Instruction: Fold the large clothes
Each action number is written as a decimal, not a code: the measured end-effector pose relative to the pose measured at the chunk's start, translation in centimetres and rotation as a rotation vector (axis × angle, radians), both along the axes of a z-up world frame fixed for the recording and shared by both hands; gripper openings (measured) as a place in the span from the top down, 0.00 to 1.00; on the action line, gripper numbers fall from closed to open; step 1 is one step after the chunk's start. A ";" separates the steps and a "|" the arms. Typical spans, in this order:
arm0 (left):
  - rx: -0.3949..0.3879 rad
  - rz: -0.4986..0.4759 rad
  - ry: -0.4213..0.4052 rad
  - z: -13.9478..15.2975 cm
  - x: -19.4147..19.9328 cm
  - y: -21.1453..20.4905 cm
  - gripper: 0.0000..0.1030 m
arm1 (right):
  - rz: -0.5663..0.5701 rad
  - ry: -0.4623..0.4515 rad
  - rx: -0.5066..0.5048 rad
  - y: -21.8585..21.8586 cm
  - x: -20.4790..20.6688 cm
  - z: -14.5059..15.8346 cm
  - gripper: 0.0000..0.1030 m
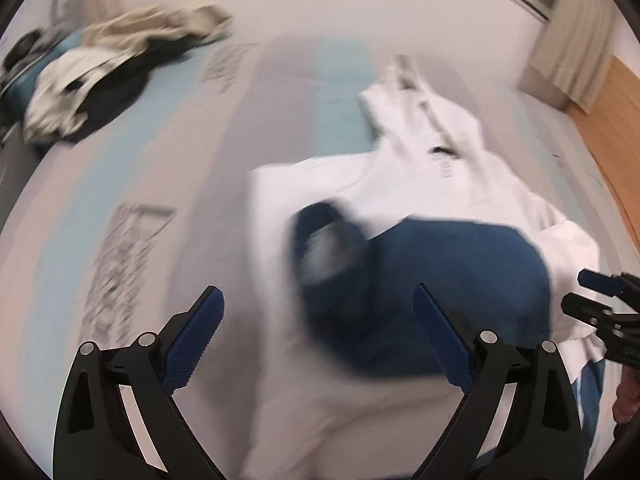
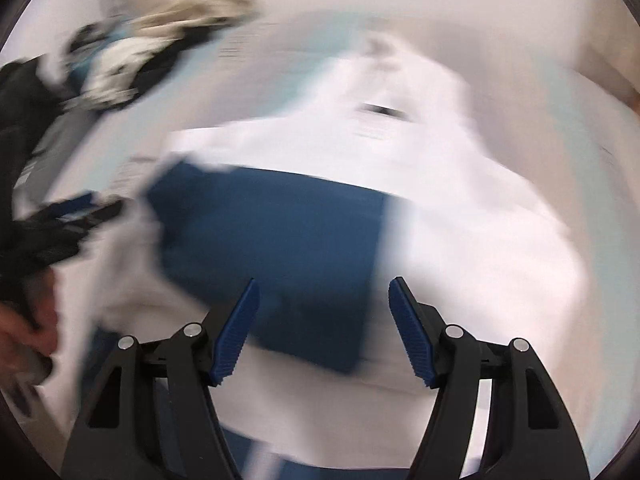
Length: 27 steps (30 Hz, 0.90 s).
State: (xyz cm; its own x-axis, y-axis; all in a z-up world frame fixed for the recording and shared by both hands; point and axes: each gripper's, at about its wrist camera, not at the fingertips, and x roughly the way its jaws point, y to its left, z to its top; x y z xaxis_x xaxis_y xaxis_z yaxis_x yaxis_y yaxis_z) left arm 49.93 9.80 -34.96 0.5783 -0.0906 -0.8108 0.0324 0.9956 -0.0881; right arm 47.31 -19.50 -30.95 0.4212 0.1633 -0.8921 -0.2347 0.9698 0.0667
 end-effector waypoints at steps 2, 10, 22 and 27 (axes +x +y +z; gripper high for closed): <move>-0.003 -0.039 -0.003 -0.2 1.5 -2.3 0.10 | -0.070 0.009 -0.006 -3.3 0.3 -0.9 0.37; 0.003 -0.135 0.077 -4.0 5.6 -8.1 0.09 | -0.191 0.020 -0.005 -8.5 1.8 -3.7 0.37; 0.049 -0.053 0.162 -8.8 5.8 -5.5 0.08 | -0.163 0.035 -0.029 -7.9 1.6 -5.7 0.34; 0.069 -0.048 0.145 -8.8 4.9 -4.6 0.09 | -0.161 0.044 -0.049 -7.6 1.7 -6.0 0.34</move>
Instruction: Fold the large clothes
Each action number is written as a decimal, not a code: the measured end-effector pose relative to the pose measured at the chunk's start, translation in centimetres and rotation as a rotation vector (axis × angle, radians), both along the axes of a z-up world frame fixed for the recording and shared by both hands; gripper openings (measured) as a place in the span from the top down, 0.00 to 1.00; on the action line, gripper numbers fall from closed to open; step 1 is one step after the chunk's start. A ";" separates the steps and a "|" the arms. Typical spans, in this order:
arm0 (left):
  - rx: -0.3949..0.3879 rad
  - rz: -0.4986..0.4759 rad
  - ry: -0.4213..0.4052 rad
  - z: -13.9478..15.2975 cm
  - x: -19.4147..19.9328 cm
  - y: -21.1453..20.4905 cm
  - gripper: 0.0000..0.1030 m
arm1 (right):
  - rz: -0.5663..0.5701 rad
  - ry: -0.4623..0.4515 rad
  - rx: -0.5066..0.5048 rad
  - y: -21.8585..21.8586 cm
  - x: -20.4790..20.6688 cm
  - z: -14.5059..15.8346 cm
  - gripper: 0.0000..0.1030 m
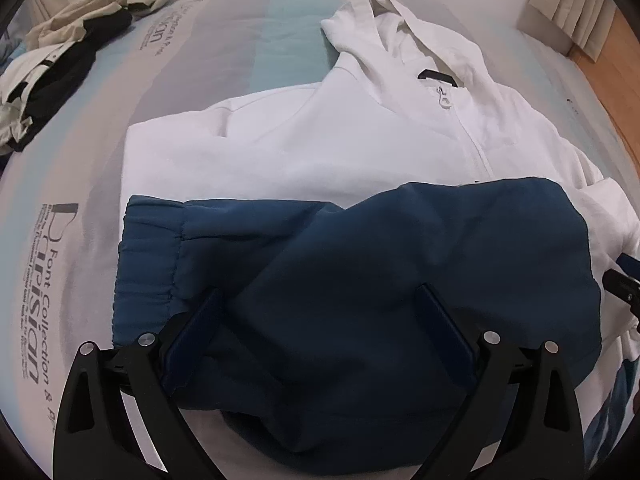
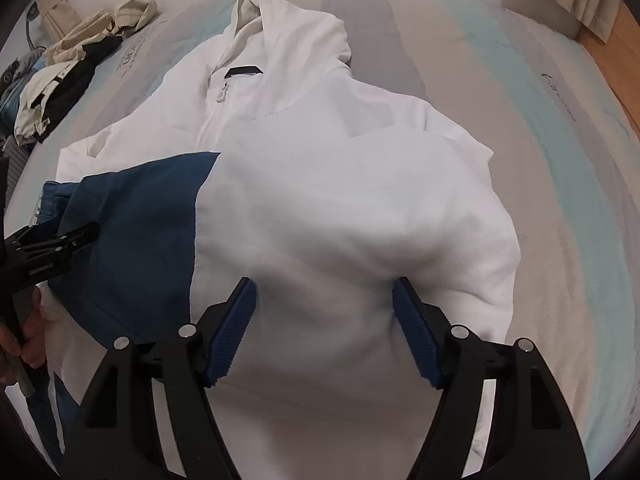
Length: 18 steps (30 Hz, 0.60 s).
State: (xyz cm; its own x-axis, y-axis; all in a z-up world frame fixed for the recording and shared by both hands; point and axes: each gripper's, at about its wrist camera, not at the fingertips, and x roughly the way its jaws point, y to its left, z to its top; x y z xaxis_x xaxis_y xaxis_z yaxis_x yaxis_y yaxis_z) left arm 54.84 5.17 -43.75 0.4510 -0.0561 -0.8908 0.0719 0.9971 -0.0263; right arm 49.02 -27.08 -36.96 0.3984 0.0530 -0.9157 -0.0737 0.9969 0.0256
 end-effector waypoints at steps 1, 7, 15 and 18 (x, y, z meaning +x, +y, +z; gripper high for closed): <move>0.000 0.000 -0.004 0.3 -0.2 0.0 0.09 | 0.000 0.001 -0.012 0.1 0.1 0.1 0.34; -0.030 -0.007 -0.041 2.2 -1.2 -0.9 0.09 | -0.020 -0.009 -0.050 0.4 0.2 1.3 0.34; -0.007 -0.006 0.008 -0.4 -1.0 -1.2 0.08 | -0.009 0.005 -0.072 0.7 0.3 0.3 0.33; -0.003 -0.010 0.014 -1.0 -0.9 -1.2 0.07 | 0.002 0.016 -0.079 0.8 0.4 -0.4 0.31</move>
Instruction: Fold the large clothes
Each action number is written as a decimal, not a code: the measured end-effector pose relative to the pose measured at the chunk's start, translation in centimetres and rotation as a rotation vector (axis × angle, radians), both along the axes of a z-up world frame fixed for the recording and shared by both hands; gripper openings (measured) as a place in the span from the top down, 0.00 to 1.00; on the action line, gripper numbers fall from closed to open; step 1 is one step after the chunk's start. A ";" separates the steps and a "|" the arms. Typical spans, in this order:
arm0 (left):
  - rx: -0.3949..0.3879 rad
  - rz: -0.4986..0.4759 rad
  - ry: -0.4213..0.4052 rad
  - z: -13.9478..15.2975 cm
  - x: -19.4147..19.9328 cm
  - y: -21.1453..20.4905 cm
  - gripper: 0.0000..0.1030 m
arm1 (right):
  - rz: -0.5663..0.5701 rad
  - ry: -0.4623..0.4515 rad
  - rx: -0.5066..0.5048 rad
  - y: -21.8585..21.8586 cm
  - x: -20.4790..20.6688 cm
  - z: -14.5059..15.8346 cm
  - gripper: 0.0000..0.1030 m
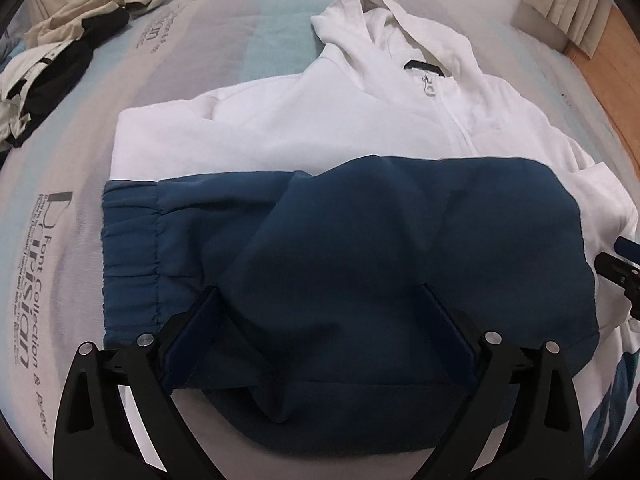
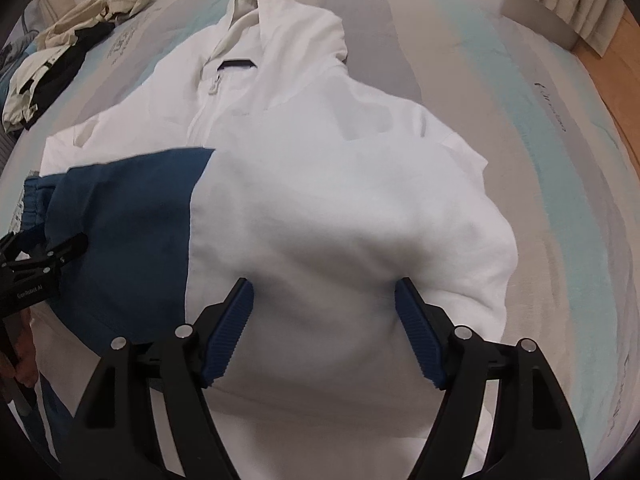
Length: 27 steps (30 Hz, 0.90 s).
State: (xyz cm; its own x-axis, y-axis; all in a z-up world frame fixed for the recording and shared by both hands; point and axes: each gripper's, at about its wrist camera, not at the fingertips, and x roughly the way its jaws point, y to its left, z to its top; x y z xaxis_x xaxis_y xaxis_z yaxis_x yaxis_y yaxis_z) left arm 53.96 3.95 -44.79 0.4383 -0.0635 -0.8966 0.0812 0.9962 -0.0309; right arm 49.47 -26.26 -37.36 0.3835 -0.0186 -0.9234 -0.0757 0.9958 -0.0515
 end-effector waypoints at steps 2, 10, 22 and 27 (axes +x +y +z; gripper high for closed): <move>0.001 0.012 0.001 -0.1 0.1 0.1 0.07 | 0.001 0.008 -0.004 0.1 0.1 0.0 0.31; -0.057 0.002 -0.057 6.4 3.8 0.1 0.07 | 0.000 -0.039 0.044 -0.1 3.6 6.1 0.31; -0.125 -0.124 -0.040 7.5 25.1 -2.5 0.08 | 0.143 -0.055 0.143 1.7 22.7 8.5 0.31; -0.069 -0.155 -0.009 5.3 30.6 -3.5 0.08 | 0.171 -0.051 0.135 2.6 28.8 5.8 0.31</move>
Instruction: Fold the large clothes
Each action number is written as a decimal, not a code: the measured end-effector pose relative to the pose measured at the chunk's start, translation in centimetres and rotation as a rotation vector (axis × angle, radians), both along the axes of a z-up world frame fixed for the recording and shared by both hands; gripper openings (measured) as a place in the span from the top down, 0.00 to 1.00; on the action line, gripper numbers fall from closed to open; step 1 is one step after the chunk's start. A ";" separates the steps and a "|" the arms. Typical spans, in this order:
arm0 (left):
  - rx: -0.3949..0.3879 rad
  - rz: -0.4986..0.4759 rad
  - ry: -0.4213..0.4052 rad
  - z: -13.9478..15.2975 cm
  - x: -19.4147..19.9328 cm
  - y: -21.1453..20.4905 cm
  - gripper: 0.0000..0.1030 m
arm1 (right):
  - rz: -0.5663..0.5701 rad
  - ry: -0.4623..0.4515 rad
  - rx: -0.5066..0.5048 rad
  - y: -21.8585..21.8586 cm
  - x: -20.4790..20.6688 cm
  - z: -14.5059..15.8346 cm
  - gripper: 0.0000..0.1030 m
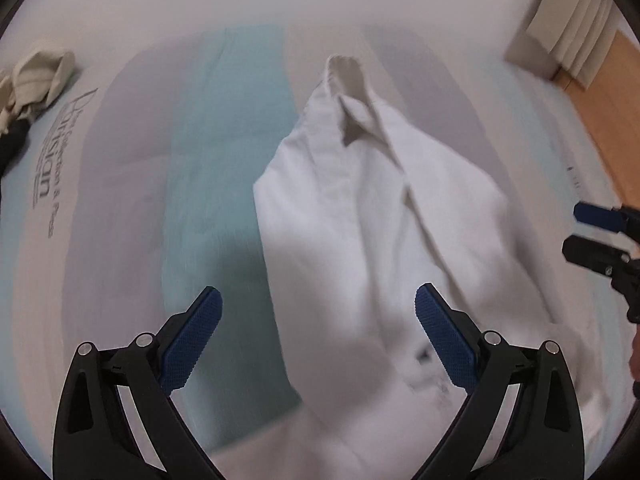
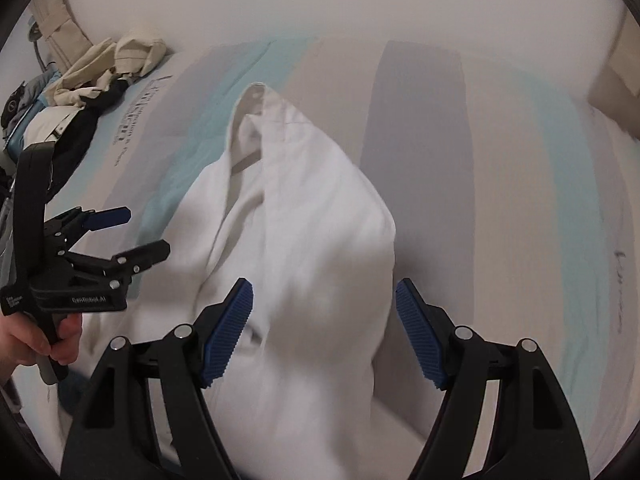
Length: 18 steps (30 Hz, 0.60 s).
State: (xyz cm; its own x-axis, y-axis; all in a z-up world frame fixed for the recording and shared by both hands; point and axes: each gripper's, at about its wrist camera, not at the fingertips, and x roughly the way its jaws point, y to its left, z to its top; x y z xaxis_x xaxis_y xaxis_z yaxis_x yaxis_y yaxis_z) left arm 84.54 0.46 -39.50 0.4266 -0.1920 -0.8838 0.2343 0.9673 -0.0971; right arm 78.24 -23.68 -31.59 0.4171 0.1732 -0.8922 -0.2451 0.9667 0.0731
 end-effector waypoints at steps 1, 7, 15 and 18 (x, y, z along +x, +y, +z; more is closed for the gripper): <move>-0.005 0.003 0.008 -0.3 0.7 0.1 0.08 | -0.009 0.003 0.000 -0.1 0.7 -0.5 0.31; -0.069 0.065 0.046 -1.9 4.2 0.8 0.09 | -0.056 0.030 0.029 -1.4 4.7 -3.9 0.31; -0.039 0.069 0.097 -4.5 6.9 -0.2 0.12 | -0.090 0.074 0.041 -2.5 7.6 -7.4 0.31; -0.020 0.071 0.109 -5.7 7.4 -0.5 0.14 | -0.068 0.081 0.030 -2.0 8.2 -8.5 0.31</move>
State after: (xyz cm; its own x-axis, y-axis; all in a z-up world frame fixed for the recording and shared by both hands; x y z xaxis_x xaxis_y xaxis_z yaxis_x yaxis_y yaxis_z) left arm 91.96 -0.08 -45.22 0.3415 -0.1829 -0.9219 0.1525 0.9787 -0.1377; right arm 86.46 -25.68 -40.04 0.3554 0.1738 -0.9184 -0.1707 0.9781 0.1190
